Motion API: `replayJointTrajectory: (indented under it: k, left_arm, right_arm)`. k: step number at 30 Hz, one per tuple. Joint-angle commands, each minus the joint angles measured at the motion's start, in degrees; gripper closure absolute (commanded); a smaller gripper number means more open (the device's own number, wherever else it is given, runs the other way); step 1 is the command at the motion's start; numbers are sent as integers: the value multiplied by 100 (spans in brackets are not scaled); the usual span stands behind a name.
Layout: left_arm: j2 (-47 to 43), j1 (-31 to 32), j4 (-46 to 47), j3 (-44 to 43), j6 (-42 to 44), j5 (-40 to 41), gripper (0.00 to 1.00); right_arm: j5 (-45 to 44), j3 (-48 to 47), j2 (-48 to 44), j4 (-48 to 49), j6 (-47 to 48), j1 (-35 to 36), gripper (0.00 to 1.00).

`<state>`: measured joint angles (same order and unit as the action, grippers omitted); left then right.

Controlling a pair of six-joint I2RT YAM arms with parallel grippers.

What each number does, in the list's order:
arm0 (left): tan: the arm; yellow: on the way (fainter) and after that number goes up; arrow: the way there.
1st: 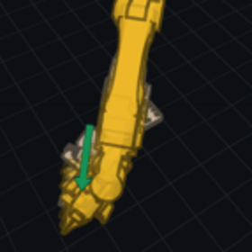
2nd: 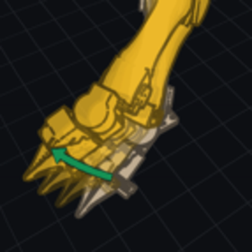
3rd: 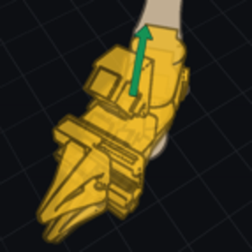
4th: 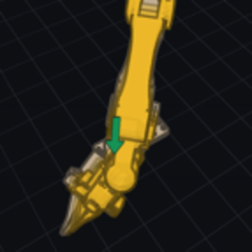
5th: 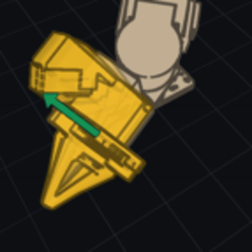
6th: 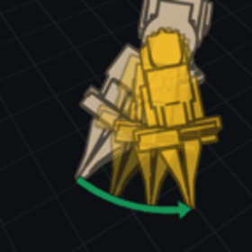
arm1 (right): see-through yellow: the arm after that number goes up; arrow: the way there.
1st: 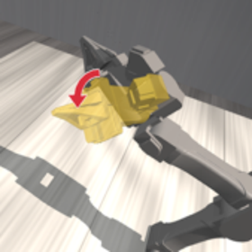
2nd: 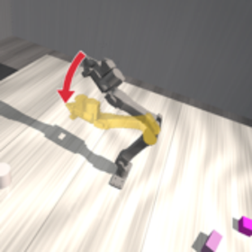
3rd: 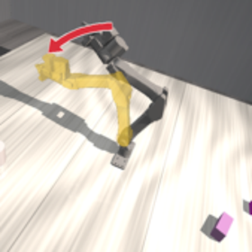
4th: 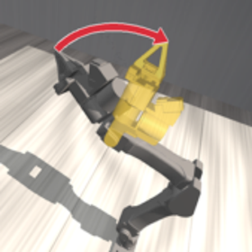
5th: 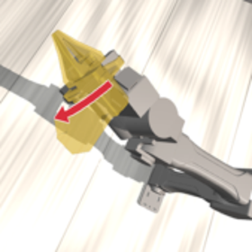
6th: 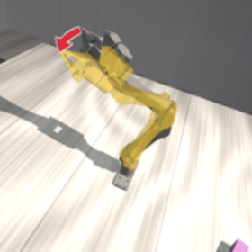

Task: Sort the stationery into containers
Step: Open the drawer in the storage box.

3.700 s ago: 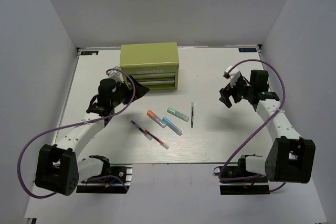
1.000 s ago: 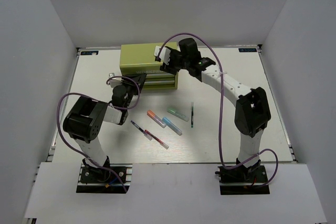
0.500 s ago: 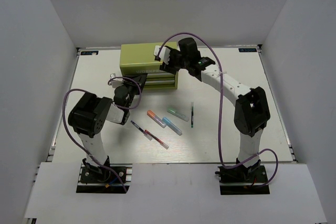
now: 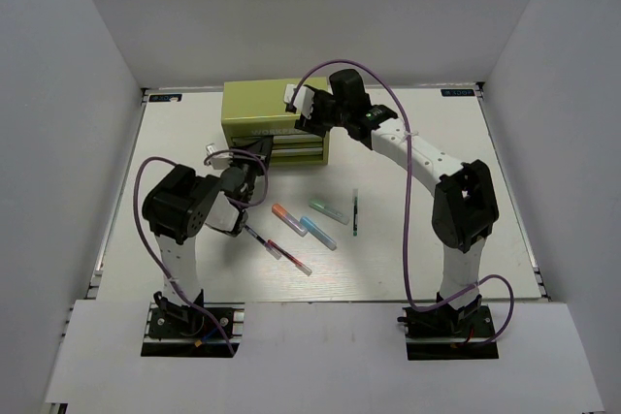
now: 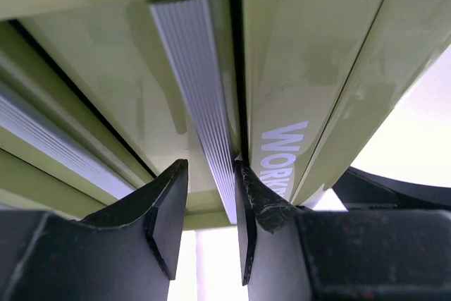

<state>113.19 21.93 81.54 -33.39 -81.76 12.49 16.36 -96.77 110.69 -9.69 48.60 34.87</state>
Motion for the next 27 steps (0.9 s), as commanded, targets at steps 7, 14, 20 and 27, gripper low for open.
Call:
replayJointTrajectory:
  k: [7, 14, 20, 27]
  left_arm:
    - [695, 364, 1795, -115, -42, 1167, 55]
    - [880, 540, 1919, -343, -42, 1537, 55]
    - [942, 540, 2094, -344, -42, 1590, 74]
    - [942, 593, 2226, -72, -42, 1590, 100]
  right_arm:
    - [-159, -210, 242, 117, 123, -42, 40]
    - [-177, -219, 233, 82, 132, -33, 41]
    - [-168, -193, 224, 38, 167, -33, 43]
    - [-159, -175, 233, 11, 150, -42, 44]
